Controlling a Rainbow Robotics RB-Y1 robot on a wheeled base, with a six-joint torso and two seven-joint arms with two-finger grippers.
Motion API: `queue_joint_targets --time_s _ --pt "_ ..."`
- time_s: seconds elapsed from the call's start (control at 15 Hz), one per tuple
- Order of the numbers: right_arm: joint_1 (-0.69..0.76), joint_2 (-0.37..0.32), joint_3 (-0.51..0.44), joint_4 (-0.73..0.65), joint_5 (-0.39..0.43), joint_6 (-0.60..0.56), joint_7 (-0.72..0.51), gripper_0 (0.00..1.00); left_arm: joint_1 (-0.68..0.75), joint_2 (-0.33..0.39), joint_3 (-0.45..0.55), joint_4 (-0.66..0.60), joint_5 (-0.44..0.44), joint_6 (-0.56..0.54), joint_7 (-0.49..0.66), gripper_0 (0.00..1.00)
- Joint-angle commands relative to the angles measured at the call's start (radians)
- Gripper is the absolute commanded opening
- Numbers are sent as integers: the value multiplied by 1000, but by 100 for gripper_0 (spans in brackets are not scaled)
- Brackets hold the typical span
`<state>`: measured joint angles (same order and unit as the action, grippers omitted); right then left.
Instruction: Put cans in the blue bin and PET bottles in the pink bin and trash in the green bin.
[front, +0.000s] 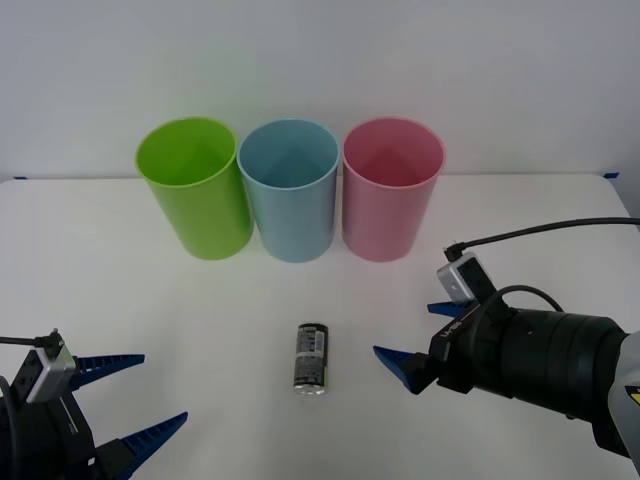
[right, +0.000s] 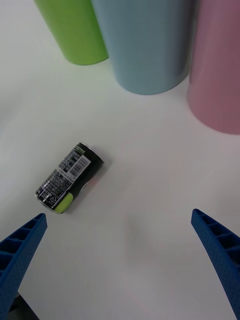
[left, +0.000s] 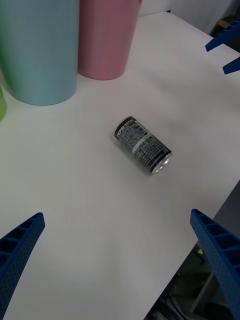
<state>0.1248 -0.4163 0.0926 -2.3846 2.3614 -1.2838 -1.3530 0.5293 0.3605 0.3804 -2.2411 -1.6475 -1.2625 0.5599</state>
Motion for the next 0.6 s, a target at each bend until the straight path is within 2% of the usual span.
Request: queue_joint_targets --time_s 0.07,0.2,0.4,0.6 --pt "-17 30 33 5 21 -42 0 100 0 0 0 0 0 0 0 100" --pt "-47 83 38 5 50 -118 0 100 0 0 0 0 0 0 0 100" --pt "-88 183 76 8 174 -223 -6 100 0 0 0 0 0 0 0 100" --pt "-129 206 154 18 280 -264 -74 100 0 0 0 0 0 0 0 100"
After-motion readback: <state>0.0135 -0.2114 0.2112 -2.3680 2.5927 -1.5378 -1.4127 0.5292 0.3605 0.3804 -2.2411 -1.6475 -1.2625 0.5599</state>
